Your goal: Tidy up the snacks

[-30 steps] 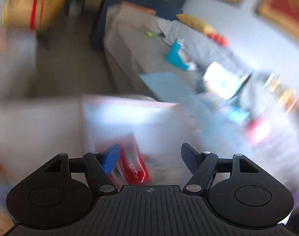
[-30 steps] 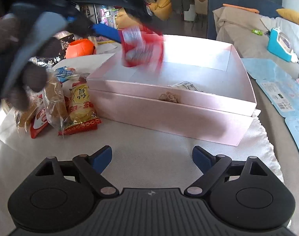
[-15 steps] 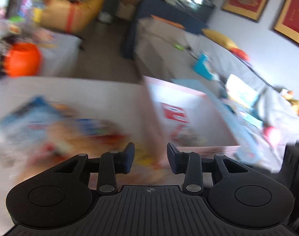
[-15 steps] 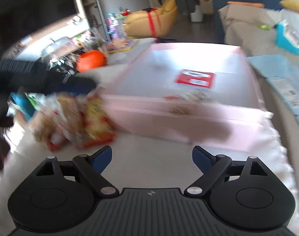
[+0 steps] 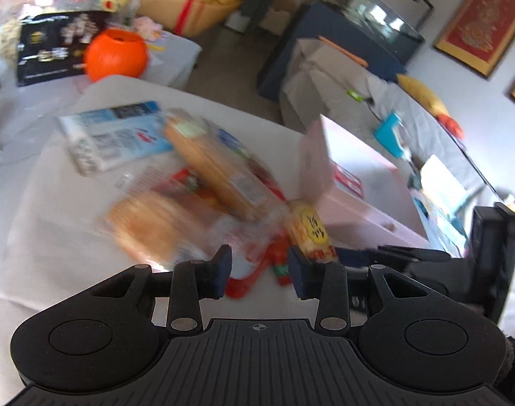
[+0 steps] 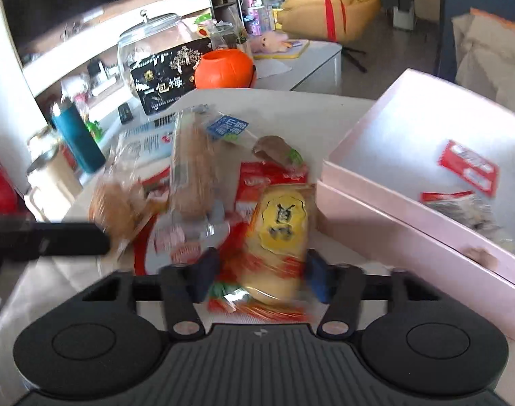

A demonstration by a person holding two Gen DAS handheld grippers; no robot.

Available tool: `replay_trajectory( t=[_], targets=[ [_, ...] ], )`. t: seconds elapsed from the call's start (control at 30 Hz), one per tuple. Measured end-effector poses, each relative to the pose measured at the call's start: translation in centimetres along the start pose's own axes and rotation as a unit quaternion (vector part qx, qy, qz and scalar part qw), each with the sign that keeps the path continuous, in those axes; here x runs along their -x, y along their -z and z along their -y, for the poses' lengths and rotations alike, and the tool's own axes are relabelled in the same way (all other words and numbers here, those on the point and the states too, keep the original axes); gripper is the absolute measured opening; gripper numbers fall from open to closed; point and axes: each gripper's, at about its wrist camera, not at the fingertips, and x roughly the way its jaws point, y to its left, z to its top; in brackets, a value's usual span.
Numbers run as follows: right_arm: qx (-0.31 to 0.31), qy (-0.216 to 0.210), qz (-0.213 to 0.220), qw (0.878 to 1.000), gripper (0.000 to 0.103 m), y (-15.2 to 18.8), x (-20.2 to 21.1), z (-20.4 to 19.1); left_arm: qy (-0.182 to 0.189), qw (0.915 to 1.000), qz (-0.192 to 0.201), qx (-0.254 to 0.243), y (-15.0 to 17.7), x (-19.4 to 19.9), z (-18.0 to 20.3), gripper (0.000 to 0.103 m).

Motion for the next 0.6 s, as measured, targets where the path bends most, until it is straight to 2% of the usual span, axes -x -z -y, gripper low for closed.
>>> replay_trajectory(
  t=[0.1,0.17,0.23,0.33,0.37,0.43,0.53,0.6],
  targets=[
    [0.013,0.014,0.000,1.000,0.038,2.1,2.6,0.6,0.021,0.9988,-0.031,-0.032,0.7,-1.7,2.3,0.041],
    [0.005,0.019,0.000,1.000,0.038,3.8,4.1,1.7,0.020,0.9980,-0.040,-0.044,0.9,-3.0,3.5,0.041],
    [-0.007,0.034,0.004,0.999,0.038,5.3,5.6,3.1,0.003,0.9980,-0.034,-0.053,0.6,-4.2,4.3,0.041],
    [-0.028,0.074,0.019,0.997,0.038,7.3,7.2,5.0,-0.053,0.9952,-0.007,-0.082,0.0,-5.4,5.7,0.040],
    [-0.032,0.087,0.025,0.995,0.038,7.6,7.6,5.4,-0.054,0.9947,-0.006,-0.088,-0.2,-5.5,6.2,0.040],
    [-0.039,0.099,0.036,0.994,0.038,8.4,8.2,6.2,-0.029,0.9950,-0.001,-0.096,-0.8,-4.8,7.0,0.042],
    [-0.060,0.093,0.047,0.993,0.056,9.1,8.1,7.2,-0.021,0.9954,0.013,-0.092,-3.0,-3.3,7.0,0.042],
    [-0.070,0.089,0.061,0.992,0.068,9.2,7.7,7.5,-0.011,0.9990,0.002,-0.043,-5.3,-3.3,5.5,0.042]
  ],
)
